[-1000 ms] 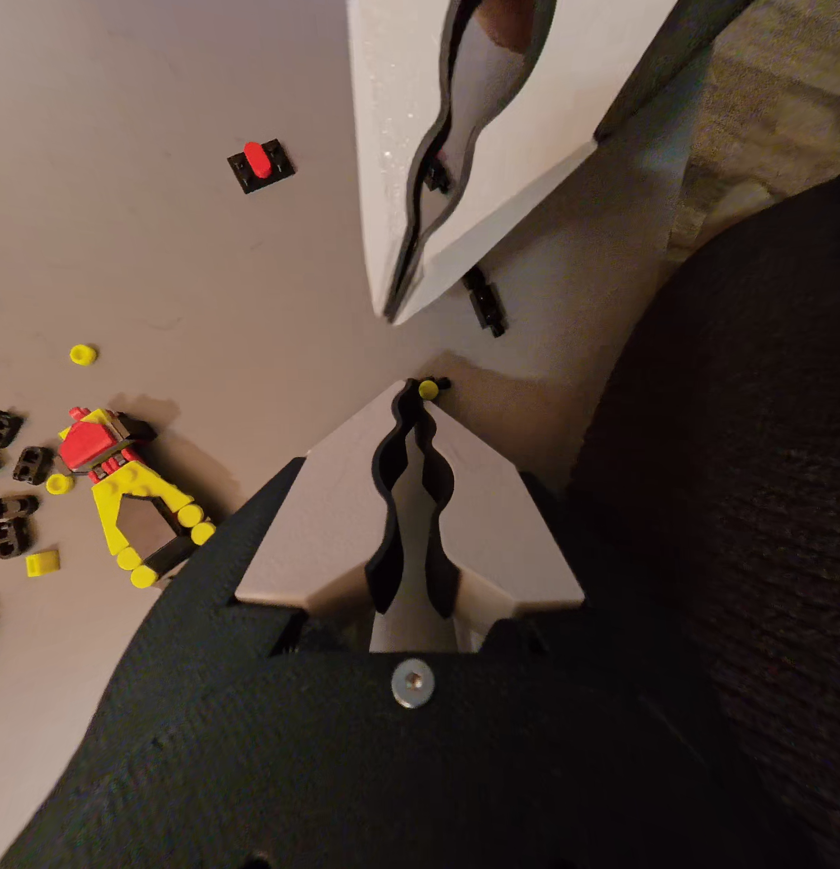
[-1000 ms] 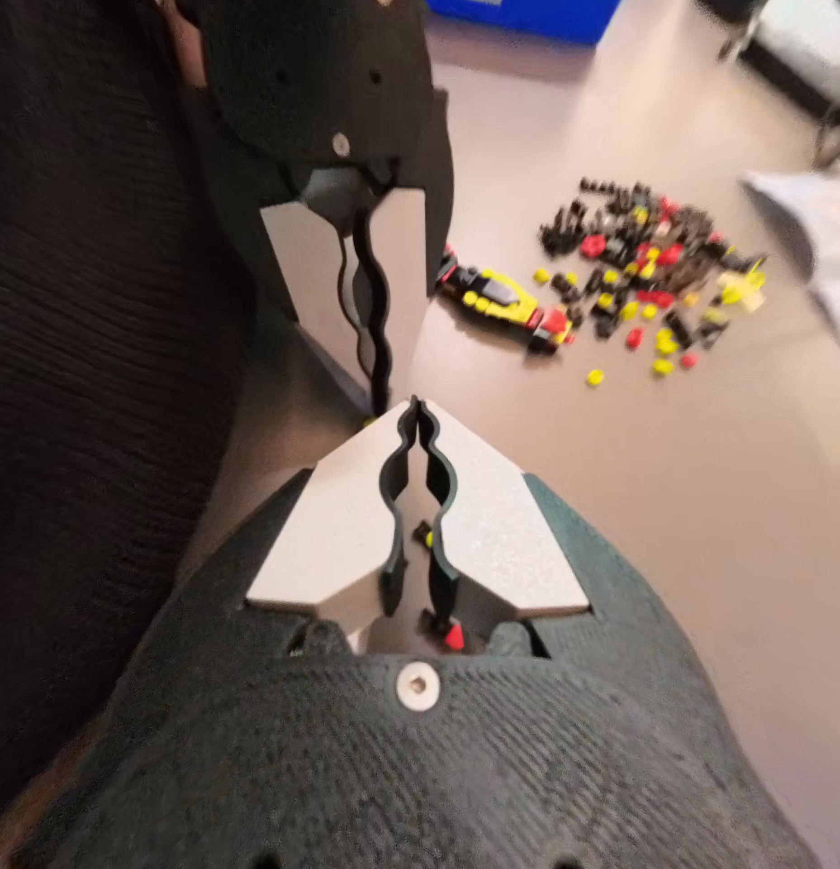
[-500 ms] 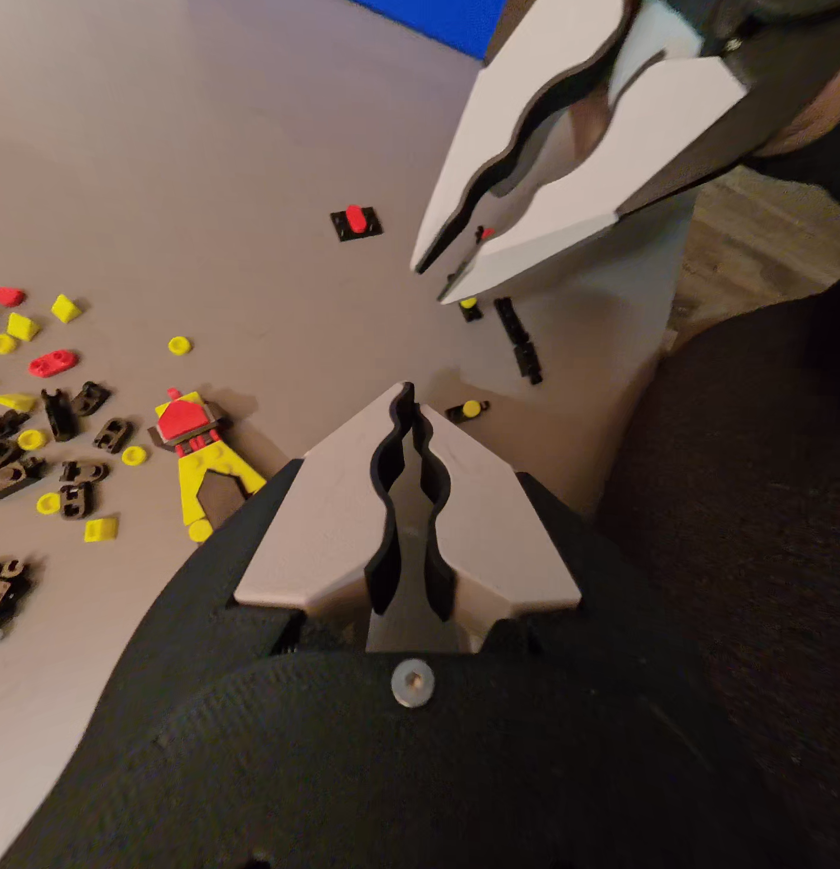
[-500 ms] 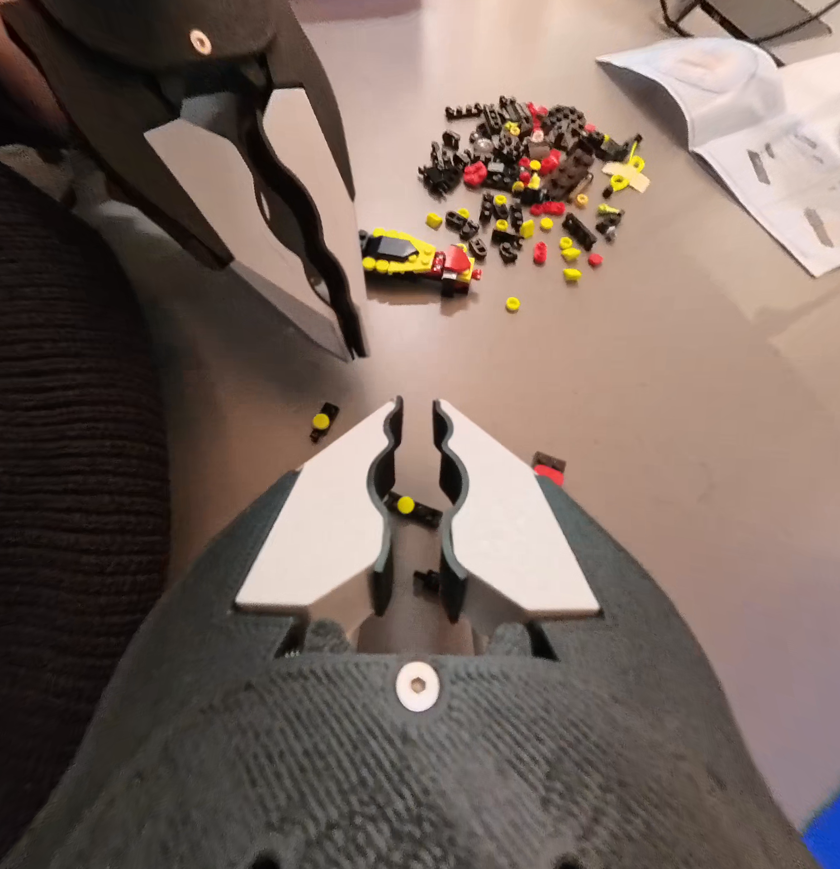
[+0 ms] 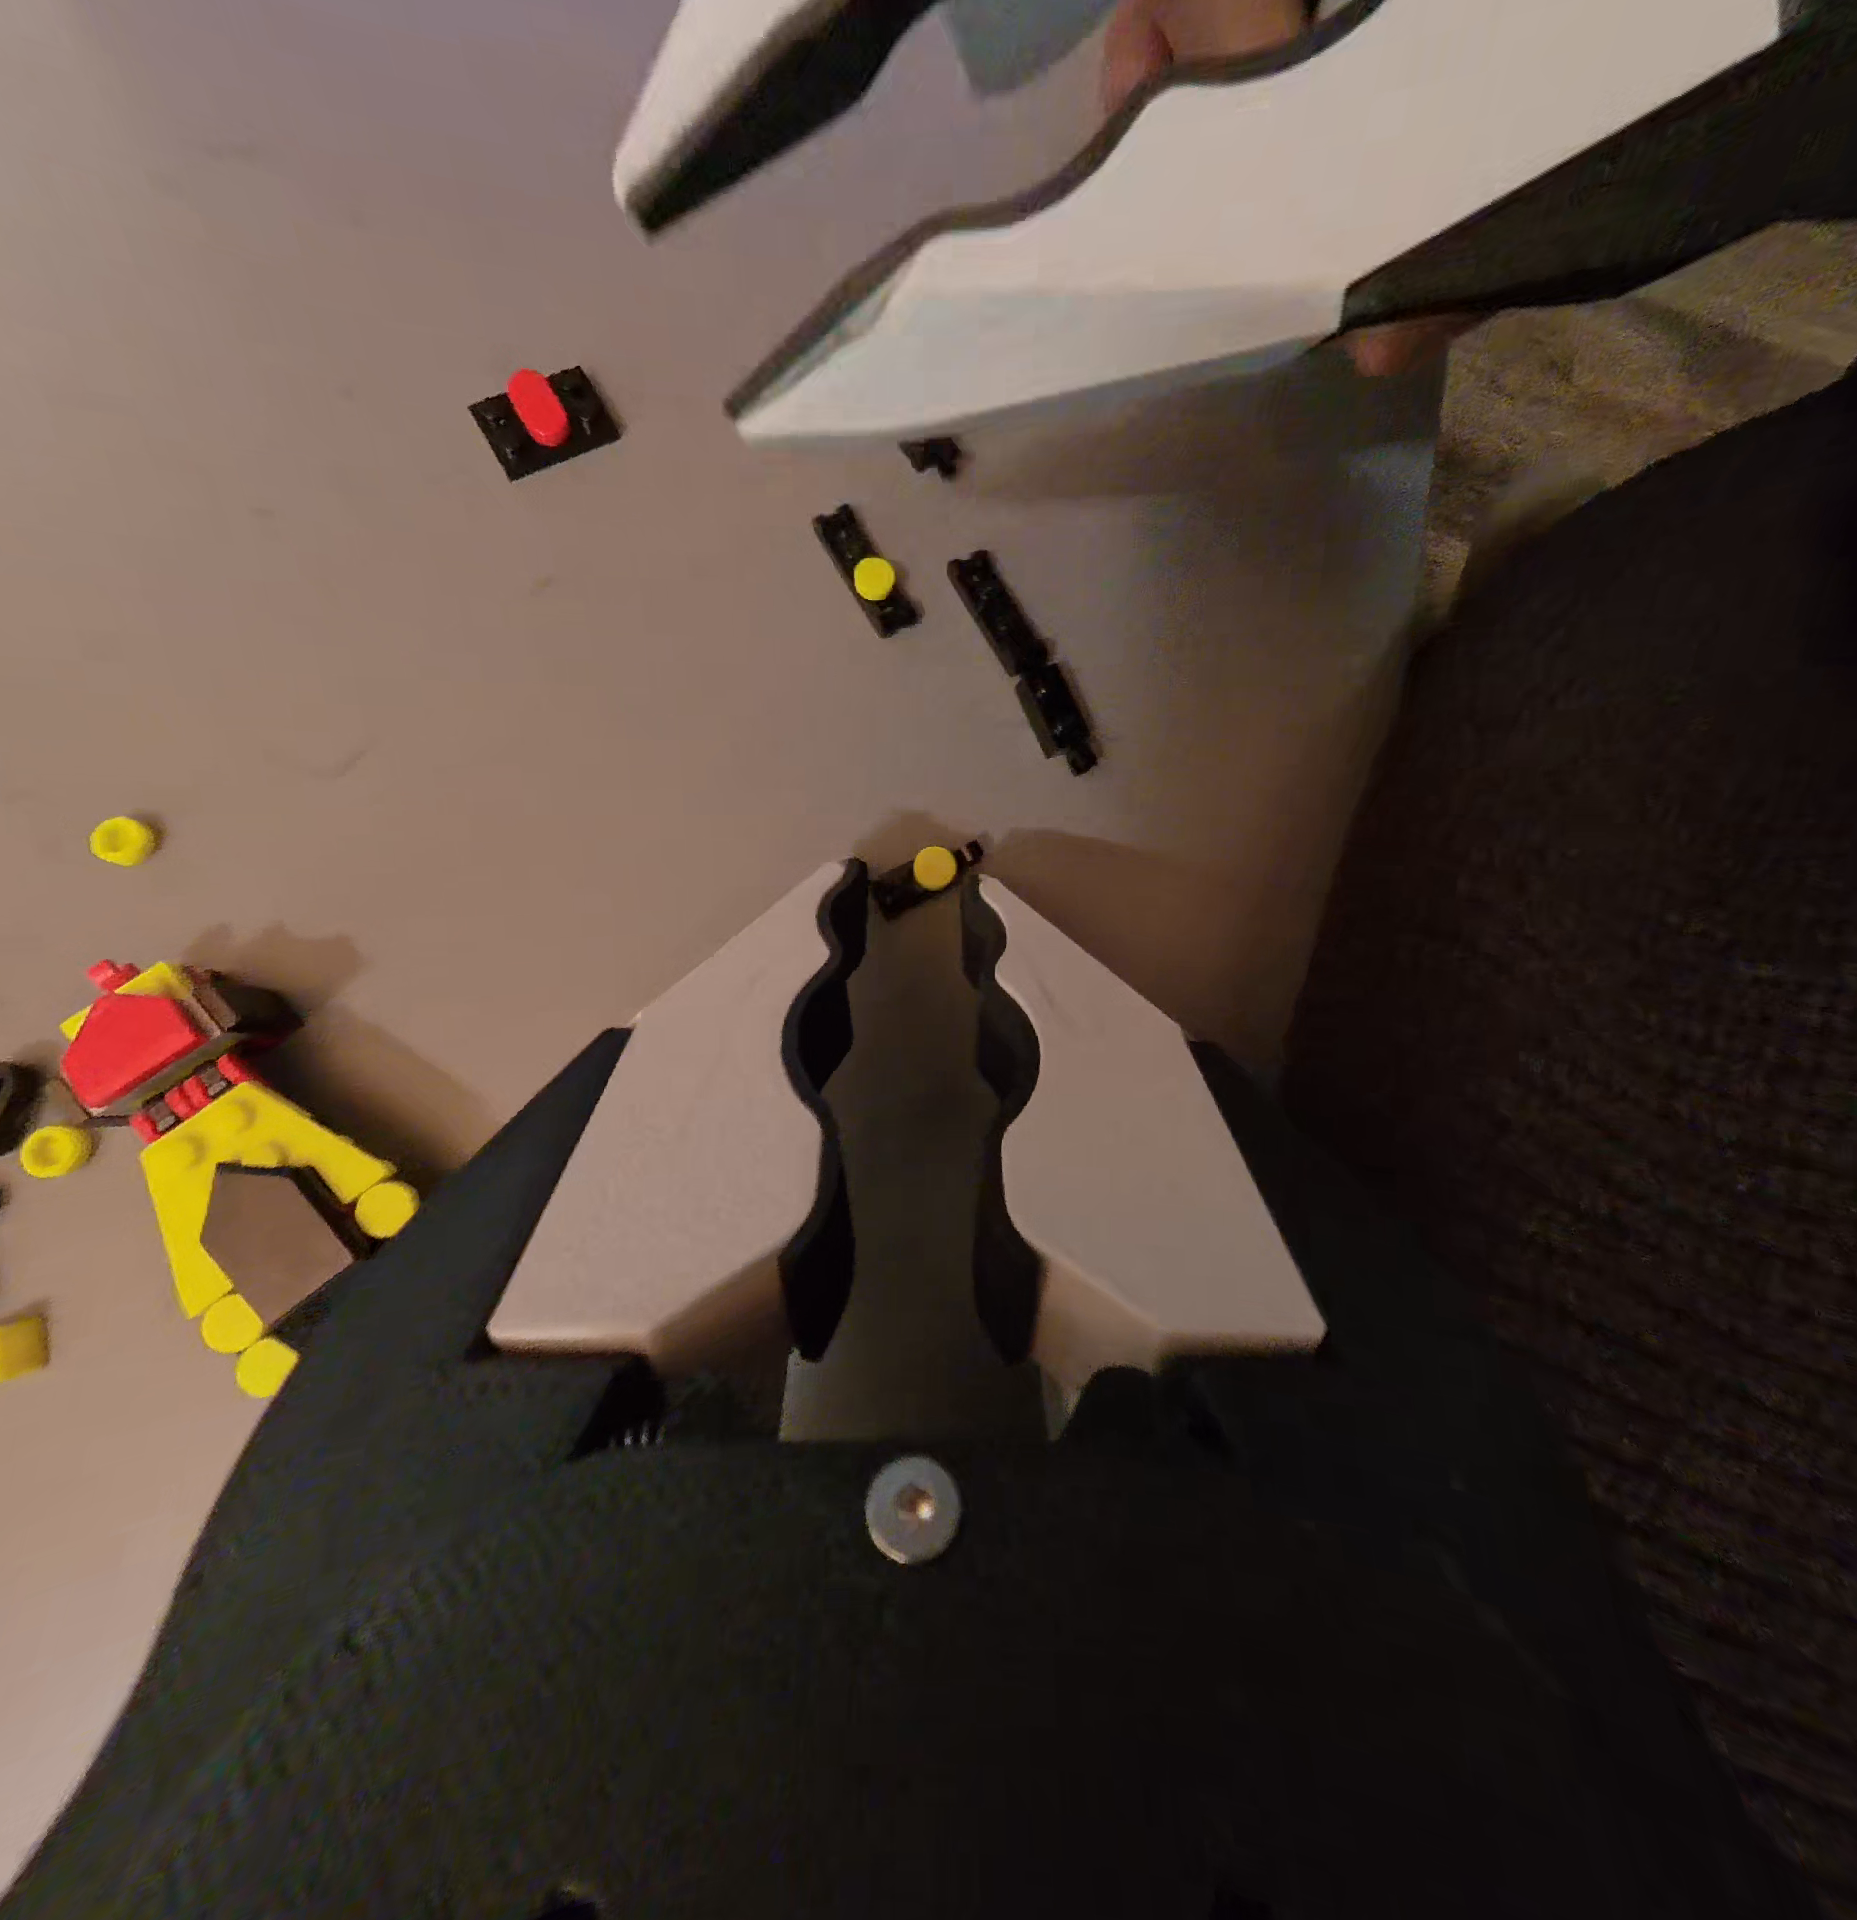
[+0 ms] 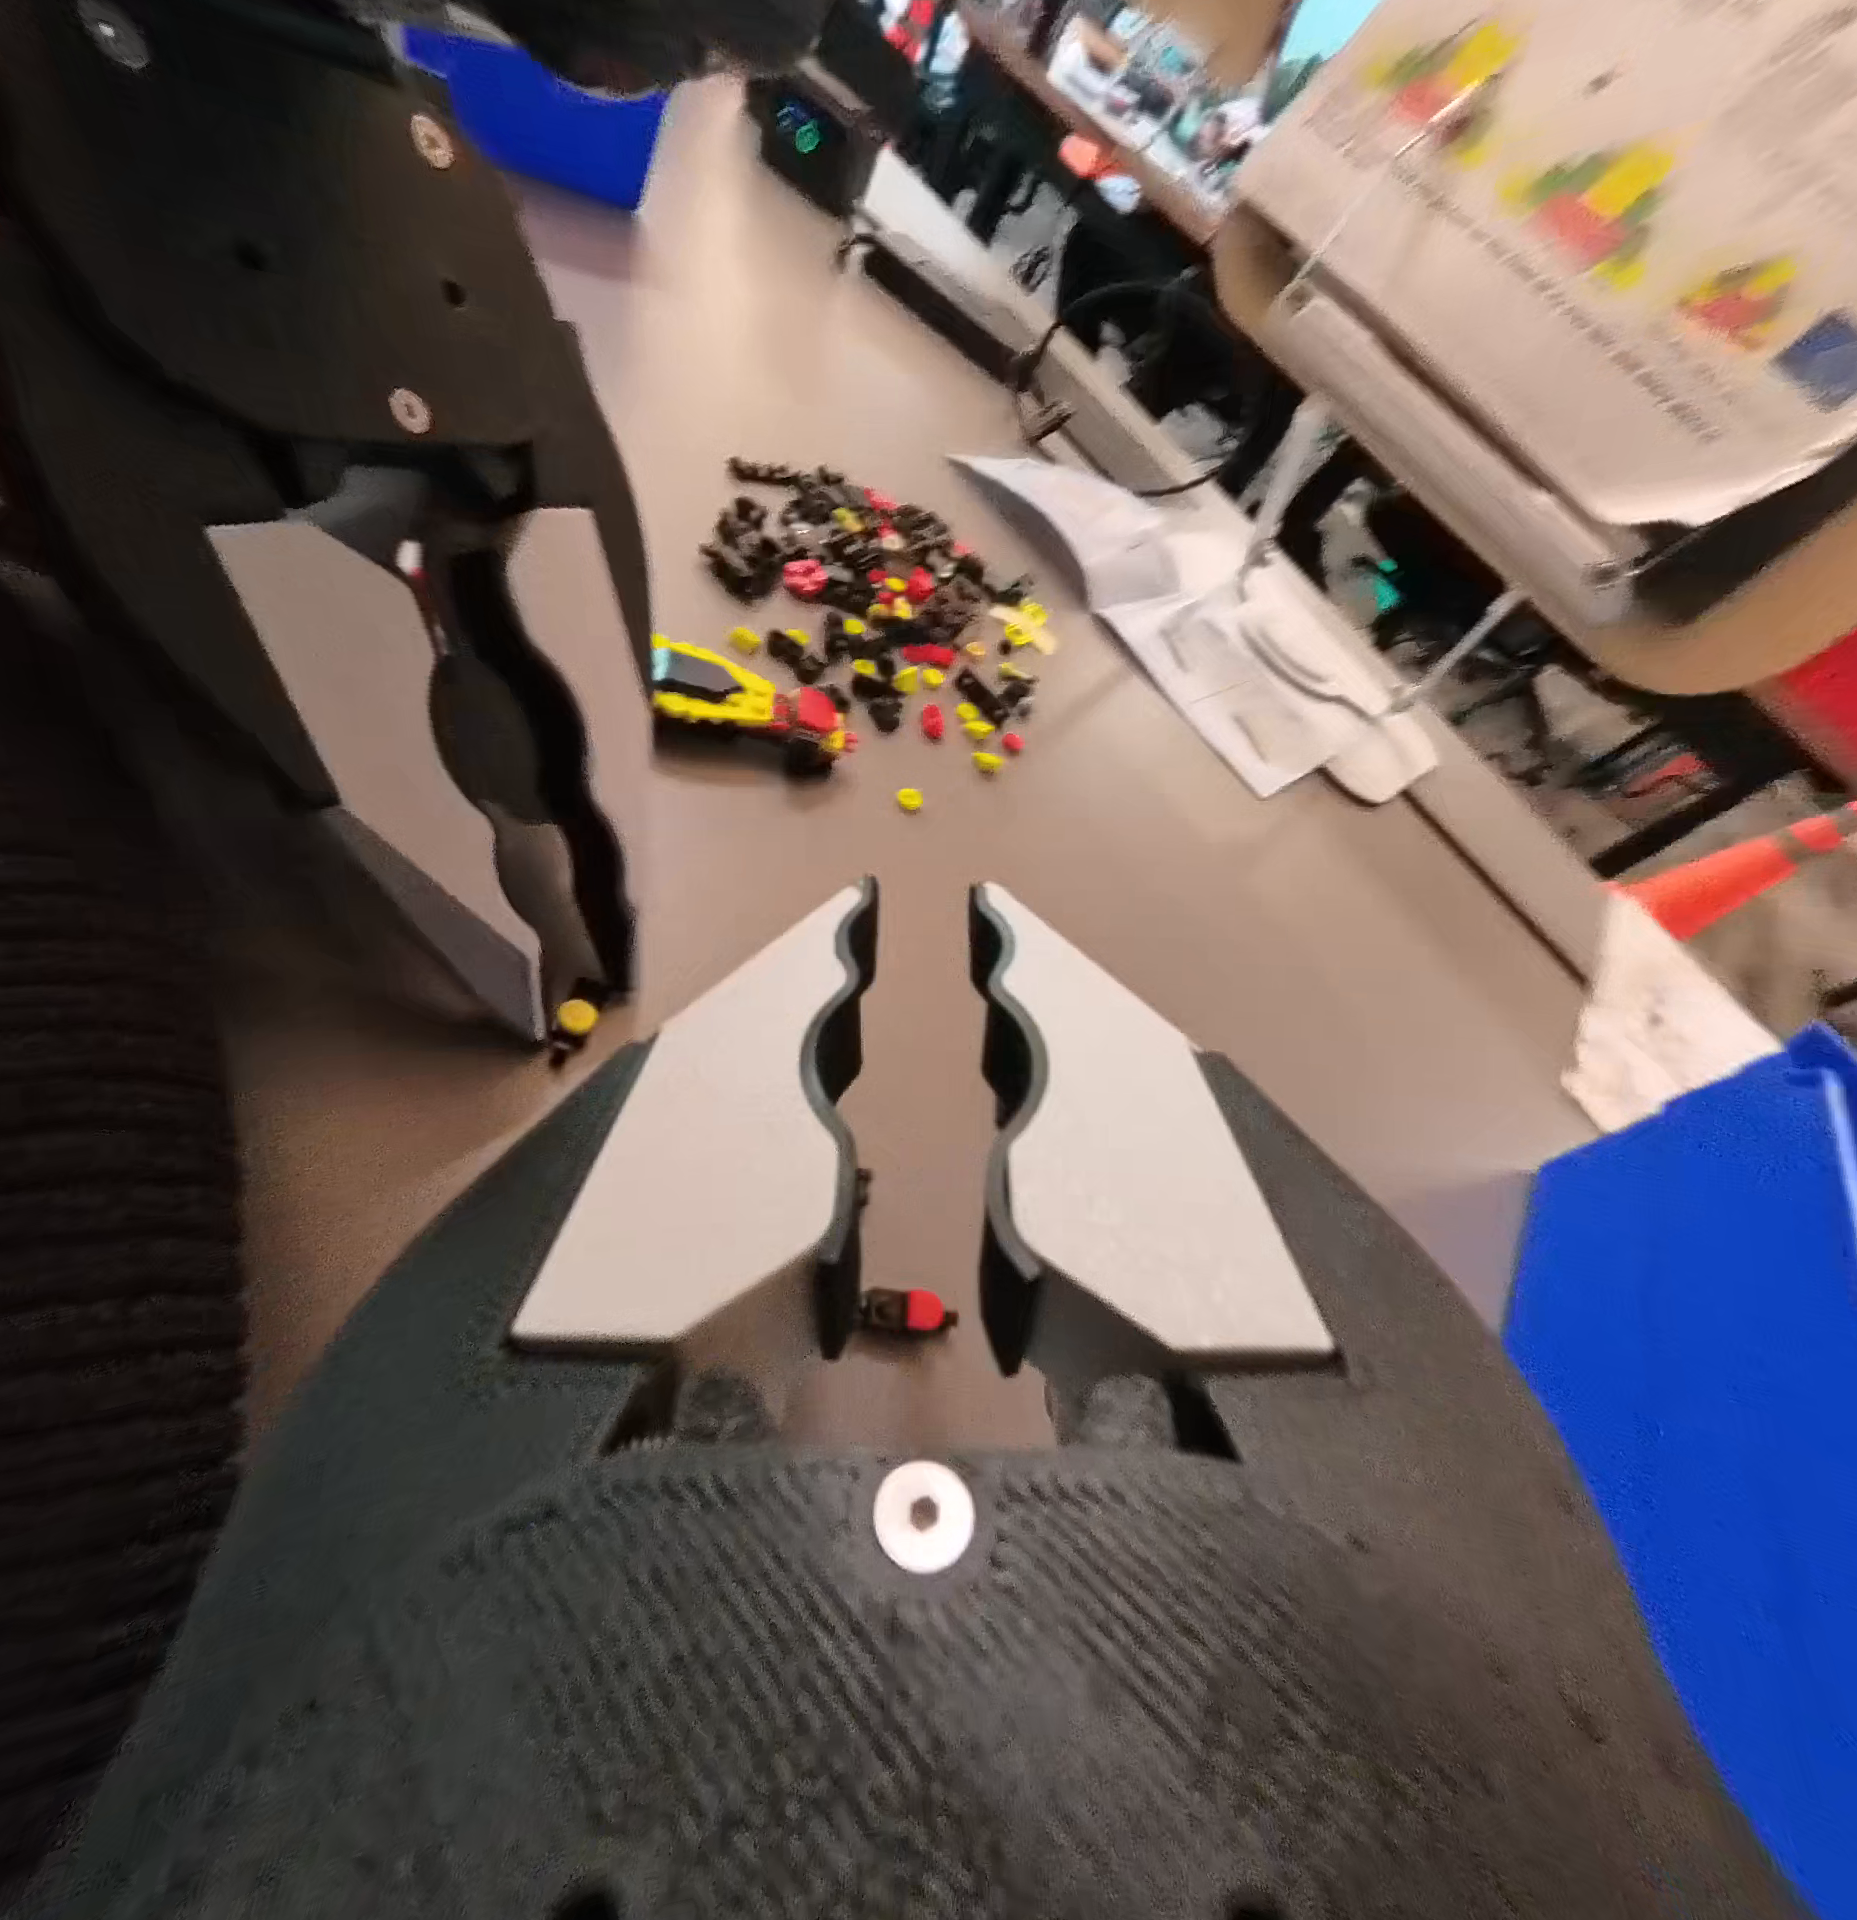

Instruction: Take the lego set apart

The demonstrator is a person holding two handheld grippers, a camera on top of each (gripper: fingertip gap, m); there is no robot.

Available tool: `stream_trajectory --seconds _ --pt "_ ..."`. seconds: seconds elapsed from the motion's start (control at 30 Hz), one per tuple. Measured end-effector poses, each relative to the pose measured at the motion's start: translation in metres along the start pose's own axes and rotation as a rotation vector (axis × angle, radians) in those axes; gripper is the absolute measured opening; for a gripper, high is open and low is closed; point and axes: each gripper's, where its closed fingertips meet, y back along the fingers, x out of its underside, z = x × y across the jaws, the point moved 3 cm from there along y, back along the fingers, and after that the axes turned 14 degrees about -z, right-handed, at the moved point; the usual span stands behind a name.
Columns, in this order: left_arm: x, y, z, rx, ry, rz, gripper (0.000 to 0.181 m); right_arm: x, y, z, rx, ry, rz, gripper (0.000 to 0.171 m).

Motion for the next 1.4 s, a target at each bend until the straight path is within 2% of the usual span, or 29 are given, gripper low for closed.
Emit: stream_trajectory --seconds 0.07,0.13,0.23,0.27,0.3,0.33,0.37,0.43,0.47,0.57,0.63,0.77,0.83,0.97,1.13,1.23,1.33,1.4 --pt "0.000 0.000 0.000 0.001 0.029 0.003 0.016 0.002 0.000 0.000 -0.006 -0.086 -0.002 0.026" --pt "-0.001 0.002 0.001 0.003 0.049 0.001 0.015 0.006 0.000 -0.004 0.013 -0.245 0.033 0.047" --pt "0.000 0.004 0.001 0.002 0.068 0.005 0.016 0.011 0.002 -0.024 0.088 -0.382 0.052 0.053" --pt "0.000 0.004 0.003 -0.008 0.075 0.005 0.017 0.012 0.003 -0.032 0.119 -0.411 0.039 0.049" --pt "0.000 0.005 0.005 -0.022 0.083 0.004 0.017 0.012 0.005 -0.035 0.119 -0.430 0.029 0.036" --pt "0.000 0.005 0.007 -0.039 0.099 0.005 0.016 0.012 0.007 -0.035 0.109 -0.449 0.029 0.033" --pt "0.000 0.005 0.008 -0.049 0.118 0.003 0.016 0.011 0.008 -0.035 0.097 -0.475 0.031 0.040" --pt "0.000 0.006 0.009 -0.064 0.123 0.002 0.016 0.001 0.009 -0.027 0.028 -0.499 -0.013 0.043" --pt "0.000 0.006 0.010 -0.070 0.109 0.005 0.016 -0.002 0.009 -0.026 0.024 -0.489 -0.031 0.033" --pt "0.000 0.005 0.008 -0.076 0.071 0.010 0.016 -0.007 0.007 -0.021 0.013 -0.382 -0.055 0.019" --pt "0.000 0.004 0.006 -0.072 0.053 0.010 0.024 -0.004 0.005 -0.013 -0.006 -0.344 -0.035 0.002" --pt "0.000 0.005 0.009 -0.066 0.017 -0.003 0.035 -0.002 0.003 0.013 -0.171 -0.412 0.005 0.009" --pt "0.001 0.005 0.010 -0.059 0.002 -0.001 0.034 0.001 0.002 0.022 -0.240 -0.472 0.045 0.012" --pt "0.004 0.008 0.004 -0.008 0.013 0.025 0.013 0.014 0.006 0.047 -0.394 -0.534 0.184 0.008" --pt "0.005 0.012 -0.001 0.033 0.087 0.064 0.014 0.021 0.006 0.058 -0.436 -0.493 0.242 0.010" --pt "0.002 0.008 0.003 0.009 0.030 0.007 0.027 0.022 0.005 0.059 -0.437 -0.437 0.247 0.012" --pt "-0.001 0.005 0.004 -0.016 -0.063 -0.021 0.025 0.024 0.003 0.059 -0.432 -0.366 0.248 0.007" --pt "0.000 0.003 0.004 -0.021 -0.076 -0.016 0.017 0.025 0.000 0.058 -0.438 -0.336 0.254 0.007"
